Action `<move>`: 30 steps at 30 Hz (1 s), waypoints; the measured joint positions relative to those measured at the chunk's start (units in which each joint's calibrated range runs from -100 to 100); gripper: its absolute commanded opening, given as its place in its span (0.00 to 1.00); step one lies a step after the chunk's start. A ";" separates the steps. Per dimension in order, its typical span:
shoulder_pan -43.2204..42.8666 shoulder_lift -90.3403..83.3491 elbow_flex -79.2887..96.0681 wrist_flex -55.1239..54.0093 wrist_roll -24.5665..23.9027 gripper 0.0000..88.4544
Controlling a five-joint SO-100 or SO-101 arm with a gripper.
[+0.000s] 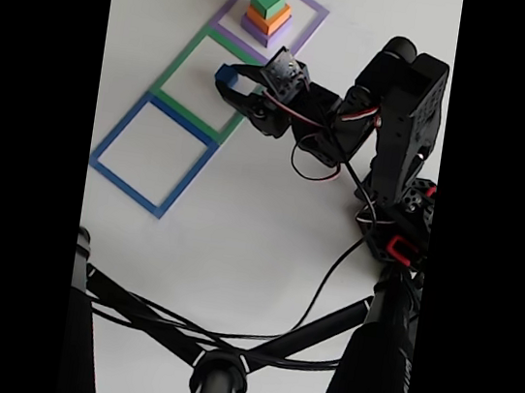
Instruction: Tower of hanoi
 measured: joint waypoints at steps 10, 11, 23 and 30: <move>0.08 4.73 -1.48 -4.09 0.00 0.24; 0.08 4.73 -1.48 -4.33 0.00 0.26; 1.23 -1.44 0.70 -2.65 0.00 0.29; 2.05 -29.30 3.83 21.91 0.00 0.19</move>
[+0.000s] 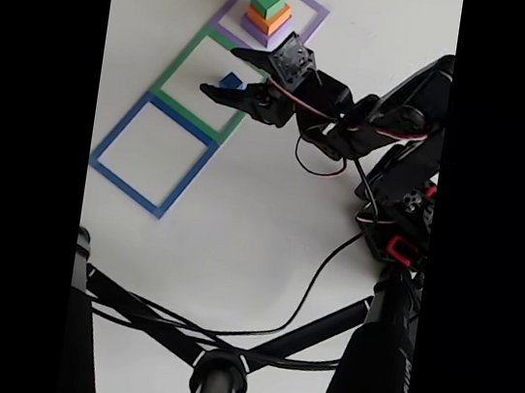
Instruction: Tower of hanoi
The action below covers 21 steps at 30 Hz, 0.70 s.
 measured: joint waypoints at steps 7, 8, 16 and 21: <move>1.06 -33.77 -9.92 47.99 0.00 0.01; 1.23 -36.47 -12.88 54.82 0.00 0.00; 8.60 -39.93 -46.04 103.77 0.00 0.00; 16.62 -37.91 -65.27 124.08 0.00 0.00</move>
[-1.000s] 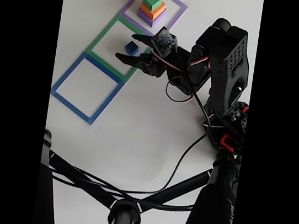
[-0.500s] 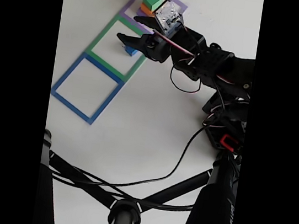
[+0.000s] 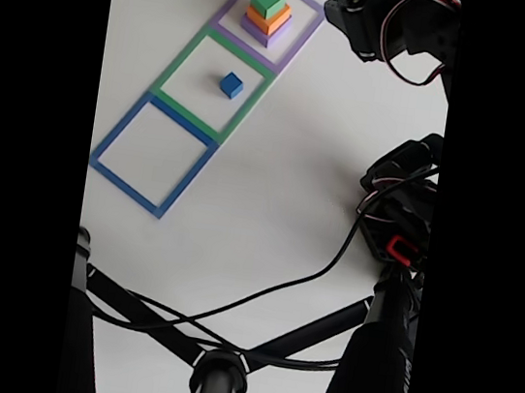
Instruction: Tower of hanoi
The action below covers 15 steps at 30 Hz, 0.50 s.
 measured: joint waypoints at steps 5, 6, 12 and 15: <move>4.42 4.47 -12.53 9.87 0.00 0.03; 5.32 5.15 -14.10 10.75 0.00 0.05; 7.86 7.01 -16.28 11.64 0.00 0.22; 8.92 6.25 -11.14 8.51 0.00 0.26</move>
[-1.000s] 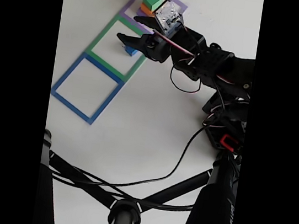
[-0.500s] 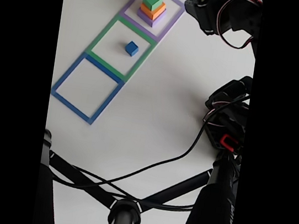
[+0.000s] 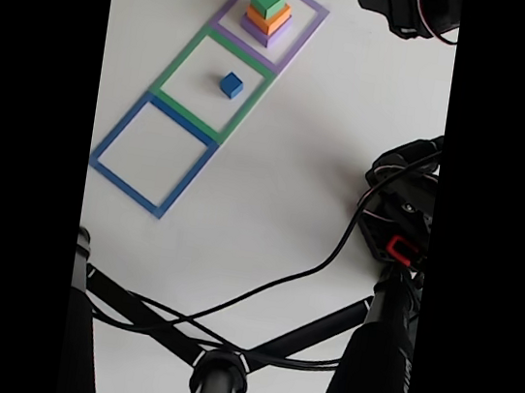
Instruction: Tower of hanoi
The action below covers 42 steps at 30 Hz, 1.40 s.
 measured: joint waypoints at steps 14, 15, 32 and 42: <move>1.23 -10.13 54.22 -52.89 0.00 0.34; 1.23 -10.13 57.70 -57.62 0.00 0.35; -5.08 9.12 71.02 -101.77 0.00 0.36; -5.24 21.53 71.02 -114.61 0.00 0.36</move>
